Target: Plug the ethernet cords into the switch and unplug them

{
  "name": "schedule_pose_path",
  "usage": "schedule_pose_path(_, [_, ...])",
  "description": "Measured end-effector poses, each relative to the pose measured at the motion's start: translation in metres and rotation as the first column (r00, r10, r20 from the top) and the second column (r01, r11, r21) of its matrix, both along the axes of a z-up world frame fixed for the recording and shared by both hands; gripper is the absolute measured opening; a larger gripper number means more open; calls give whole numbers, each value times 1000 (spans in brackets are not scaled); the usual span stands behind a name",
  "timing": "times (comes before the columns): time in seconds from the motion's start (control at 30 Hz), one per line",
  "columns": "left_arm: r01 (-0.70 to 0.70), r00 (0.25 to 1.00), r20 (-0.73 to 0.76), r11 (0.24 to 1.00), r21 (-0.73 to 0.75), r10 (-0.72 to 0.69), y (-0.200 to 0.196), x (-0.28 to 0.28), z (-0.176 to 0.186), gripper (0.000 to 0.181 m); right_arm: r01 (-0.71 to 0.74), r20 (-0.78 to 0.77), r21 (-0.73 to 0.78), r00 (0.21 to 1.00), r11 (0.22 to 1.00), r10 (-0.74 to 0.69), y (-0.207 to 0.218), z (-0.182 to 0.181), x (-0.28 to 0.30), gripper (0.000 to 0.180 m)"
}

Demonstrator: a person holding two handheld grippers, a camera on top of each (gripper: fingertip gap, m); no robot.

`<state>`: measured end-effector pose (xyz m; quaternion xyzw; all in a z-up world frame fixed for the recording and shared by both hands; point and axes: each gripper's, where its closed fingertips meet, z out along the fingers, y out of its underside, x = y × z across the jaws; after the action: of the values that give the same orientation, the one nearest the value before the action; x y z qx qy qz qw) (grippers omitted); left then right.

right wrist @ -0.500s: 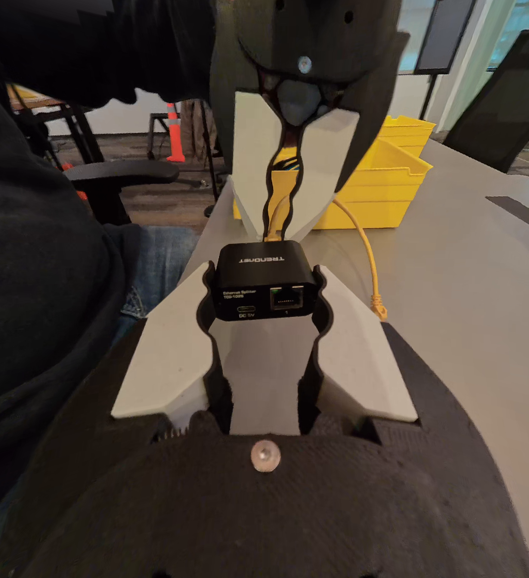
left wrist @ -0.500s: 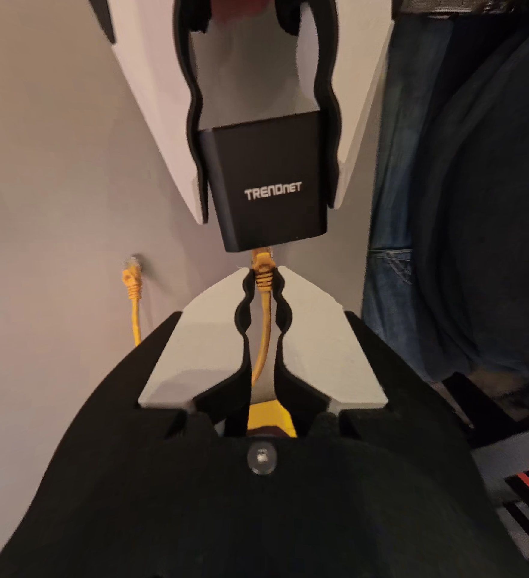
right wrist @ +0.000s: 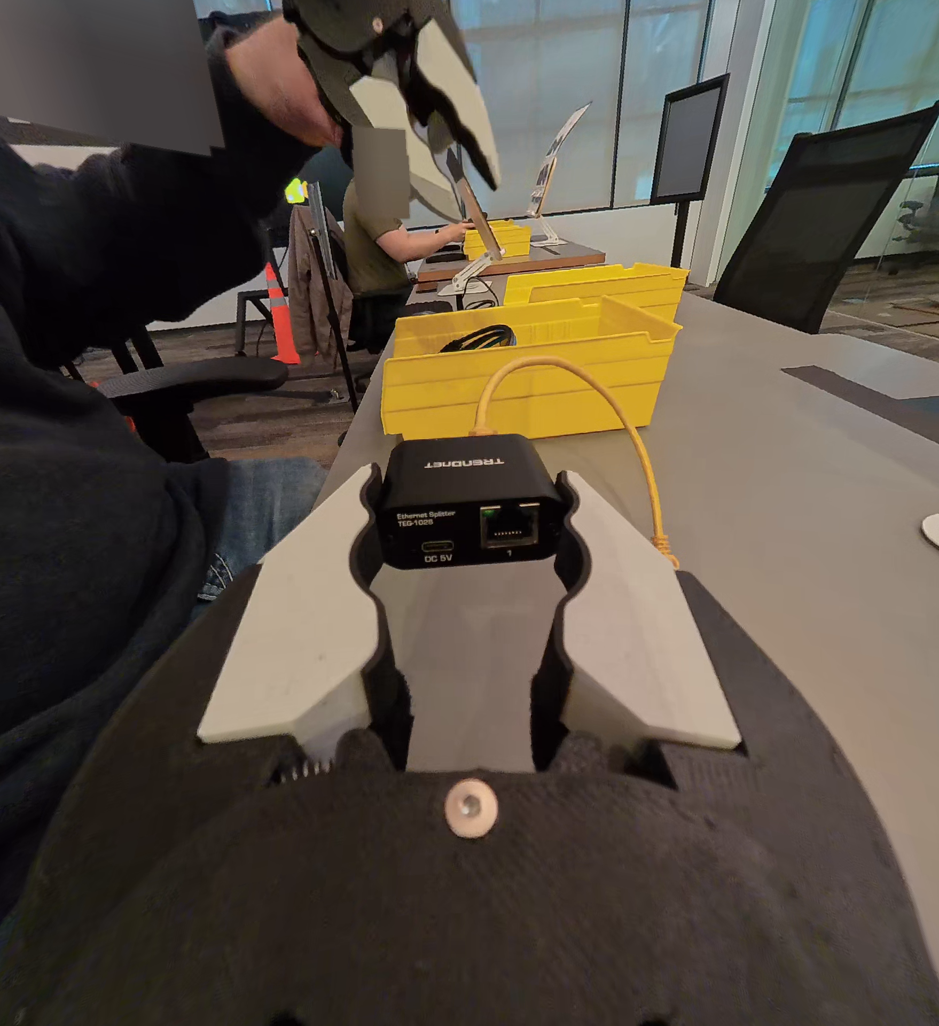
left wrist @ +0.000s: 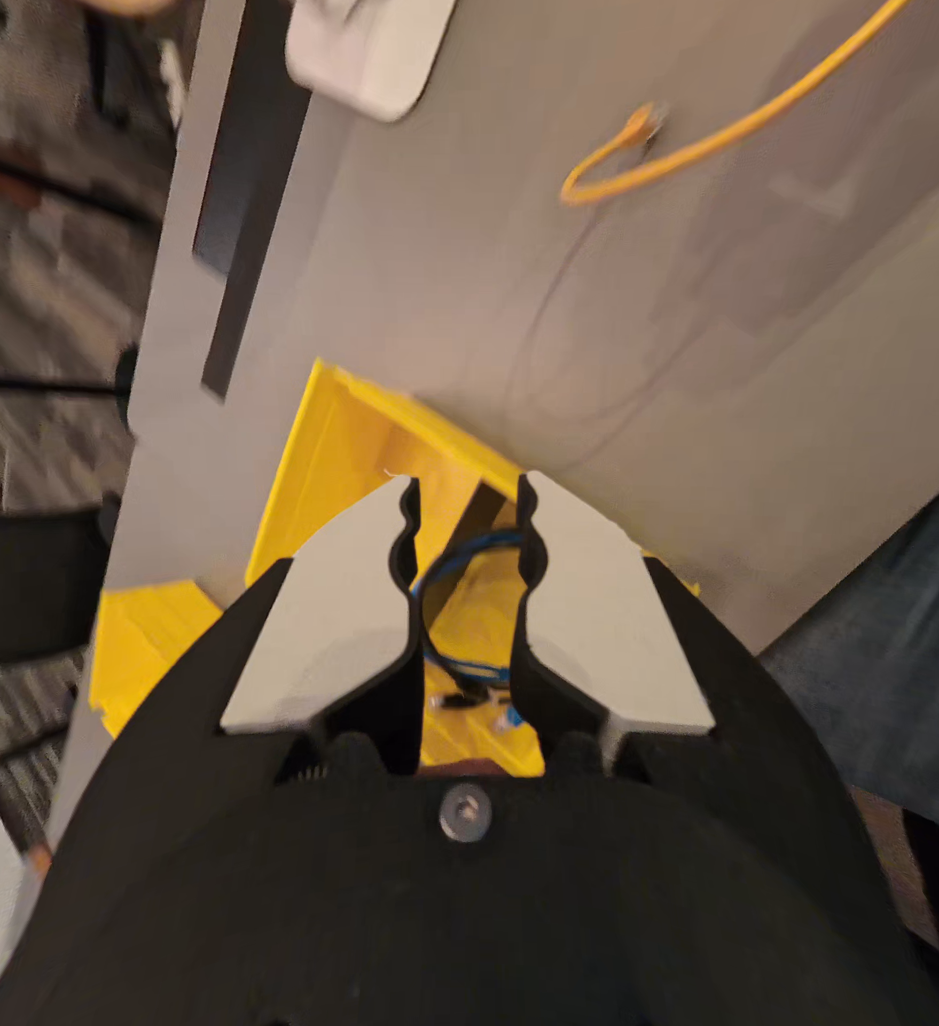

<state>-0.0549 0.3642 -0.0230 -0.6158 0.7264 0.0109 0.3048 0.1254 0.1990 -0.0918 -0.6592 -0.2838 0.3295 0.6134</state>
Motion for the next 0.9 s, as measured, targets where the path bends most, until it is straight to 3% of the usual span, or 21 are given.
schedule_pose_path(0.03, [-67, 998, 10, 998, 1, 67, 10, -19, -5, 33, 0, 2, -2, 1000, 1000, 0, 0, -1, -1, 61])
schedule_pose_path(0.17, [-306, 952, -20, 952, 11, 306, 40, -92, -43, 32, -2, 5, -10, 1000, 1000, 2, 1, -4, -2, 61])
schedule_pose_path(0.3, [-455, 890, -45, 891, 7, 454, 60, -141, -81, 31, -3, 6, -19, 1000, 1000, 4, 2, -7, -2, 61])
schedule_pose_path(0.5, [-460, 881, -135, 888, -25, 453, 72, -163, -121, 30, -2, 18, -30, 1000, 1000, 2, 4, -12, -3, 61])
schedule_pose_path(0.7, [-448, 848, -297, 893, 39, 438, 89, -171, -147, 29, -3, 22, -30, 1000, 1000, 4, 4, -13, -3, 61])
schedule_pose_path(0.77, [-445, 838, -330, 894, 48, 434, 92, -174, -153, 21, -3, 23, -31, 1000, 1000, 3, 3, -13, -2, 61])
schedule_pose_path(0.9, [-437, 867, -238, 897, 63, 438, 97, -167, -139, 13, -2, 23, -31, 1000, 1000, 3, 3, -14, -2, 61])
